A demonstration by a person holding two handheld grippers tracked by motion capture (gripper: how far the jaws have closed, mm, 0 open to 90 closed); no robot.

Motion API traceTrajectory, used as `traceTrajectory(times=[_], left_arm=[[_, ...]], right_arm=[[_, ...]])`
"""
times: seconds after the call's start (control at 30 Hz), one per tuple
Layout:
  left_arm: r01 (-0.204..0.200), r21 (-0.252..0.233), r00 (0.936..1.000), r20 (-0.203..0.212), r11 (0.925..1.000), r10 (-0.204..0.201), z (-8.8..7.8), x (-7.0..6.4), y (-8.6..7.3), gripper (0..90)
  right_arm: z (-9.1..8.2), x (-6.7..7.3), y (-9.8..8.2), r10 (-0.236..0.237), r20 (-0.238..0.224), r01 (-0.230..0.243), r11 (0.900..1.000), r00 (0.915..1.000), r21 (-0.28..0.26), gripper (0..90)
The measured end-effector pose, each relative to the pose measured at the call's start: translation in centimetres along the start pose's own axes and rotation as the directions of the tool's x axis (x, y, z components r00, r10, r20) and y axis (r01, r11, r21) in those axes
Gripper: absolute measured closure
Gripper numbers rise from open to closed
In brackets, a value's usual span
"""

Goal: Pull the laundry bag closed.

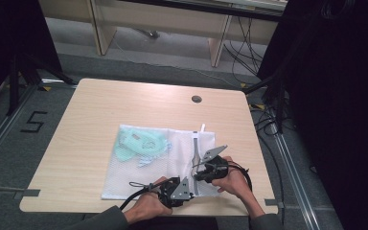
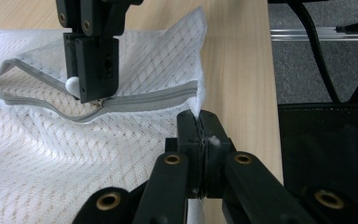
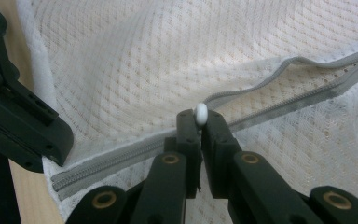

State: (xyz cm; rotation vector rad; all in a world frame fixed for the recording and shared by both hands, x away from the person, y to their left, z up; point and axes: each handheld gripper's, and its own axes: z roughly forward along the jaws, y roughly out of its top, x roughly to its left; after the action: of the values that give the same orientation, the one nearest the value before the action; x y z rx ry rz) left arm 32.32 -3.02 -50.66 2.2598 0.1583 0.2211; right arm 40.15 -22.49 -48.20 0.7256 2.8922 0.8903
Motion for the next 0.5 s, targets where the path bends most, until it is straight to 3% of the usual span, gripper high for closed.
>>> traceTrajectory(times=[0.13,0.2,0.23,0.5], left_arm=[[0.018,0.001,0.9998,-0.005,0.9998,-0.018,-0.01,-0.16,0.00,88.7],[-0.010,0.010,0.9999,-0.011,0.9999,0.011,-0.10,0.09,0.00,88.7],[0.019,-0.002,0.9998,-0.008,0.9998,-0.019,-0.01,-0.03,-0.08,88.7],[0.015,0.010,0.9998,-0.014,0.9998,-0.015,-0.08,0.12,-0.16,88.7]], right_arm=[[0.05,-0.20,0.17,0.000,0.002,0.000,1.000,1.0000,0.007,86.4],[0.05,-0.34,0.20,0.003,0.013,-0.003,1.000,0.9999,0.011,86.3],[0.12,-0.33,0.22,0.008,0.007,-0.008,1.000,0.9999,0.005,86.4],[0.26,-0.43,0.47,0.002,0.011,-0.002,1.000,0.9999,0.011,86.3]])
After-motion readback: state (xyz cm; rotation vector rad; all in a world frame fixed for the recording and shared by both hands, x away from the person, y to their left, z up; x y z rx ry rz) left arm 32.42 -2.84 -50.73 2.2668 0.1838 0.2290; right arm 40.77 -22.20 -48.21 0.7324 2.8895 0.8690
